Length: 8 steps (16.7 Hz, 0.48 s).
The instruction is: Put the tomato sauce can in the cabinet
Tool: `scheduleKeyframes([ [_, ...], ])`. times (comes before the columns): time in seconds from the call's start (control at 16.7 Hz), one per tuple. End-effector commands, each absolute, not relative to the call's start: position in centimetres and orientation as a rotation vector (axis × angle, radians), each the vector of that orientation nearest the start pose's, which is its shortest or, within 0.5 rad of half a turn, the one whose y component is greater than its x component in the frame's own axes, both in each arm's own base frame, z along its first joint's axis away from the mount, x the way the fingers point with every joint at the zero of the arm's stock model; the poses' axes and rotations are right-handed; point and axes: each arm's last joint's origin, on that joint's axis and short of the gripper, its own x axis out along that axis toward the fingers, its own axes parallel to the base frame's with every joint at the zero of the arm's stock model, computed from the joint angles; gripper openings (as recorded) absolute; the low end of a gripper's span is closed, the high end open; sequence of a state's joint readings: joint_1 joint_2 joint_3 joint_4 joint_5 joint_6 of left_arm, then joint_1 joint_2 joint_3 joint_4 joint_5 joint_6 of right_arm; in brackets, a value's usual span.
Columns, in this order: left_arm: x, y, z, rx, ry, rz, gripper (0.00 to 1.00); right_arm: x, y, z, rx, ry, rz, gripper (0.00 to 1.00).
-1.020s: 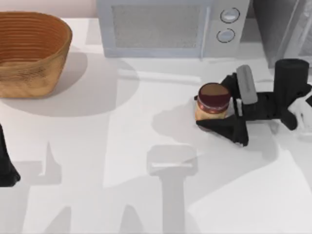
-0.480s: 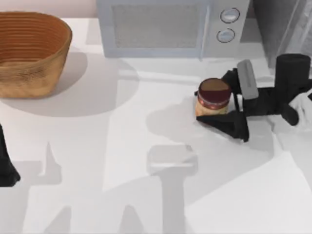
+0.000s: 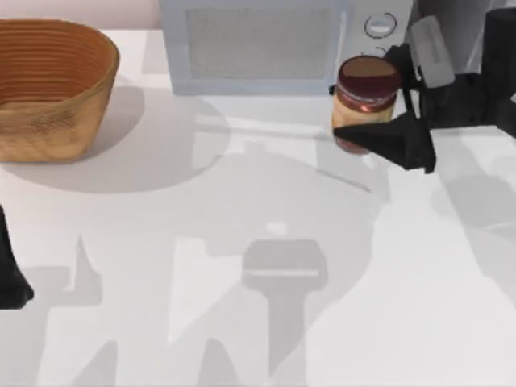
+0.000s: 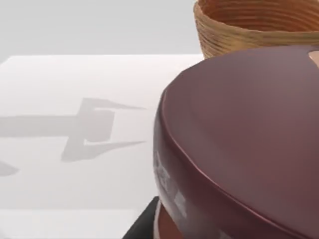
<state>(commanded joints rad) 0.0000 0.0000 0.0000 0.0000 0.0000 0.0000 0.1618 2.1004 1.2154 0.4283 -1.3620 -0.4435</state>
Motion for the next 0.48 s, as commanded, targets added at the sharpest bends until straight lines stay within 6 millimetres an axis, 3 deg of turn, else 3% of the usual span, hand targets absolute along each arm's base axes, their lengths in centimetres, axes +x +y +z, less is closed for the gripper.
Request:
scheduleKeyframes([
  [0.18,10.6,-0.1,16.0,0.000,0.000,0.000,1.00,41.1,10.0,16.8,-0.077,0.080,1.557,0.00],
  [0.48,10.6,-0.1,16.0,0.000,0.000,0.000,1.00,41.1,10.0,16.8,-0.075,0.081,1.557,0.00],
])
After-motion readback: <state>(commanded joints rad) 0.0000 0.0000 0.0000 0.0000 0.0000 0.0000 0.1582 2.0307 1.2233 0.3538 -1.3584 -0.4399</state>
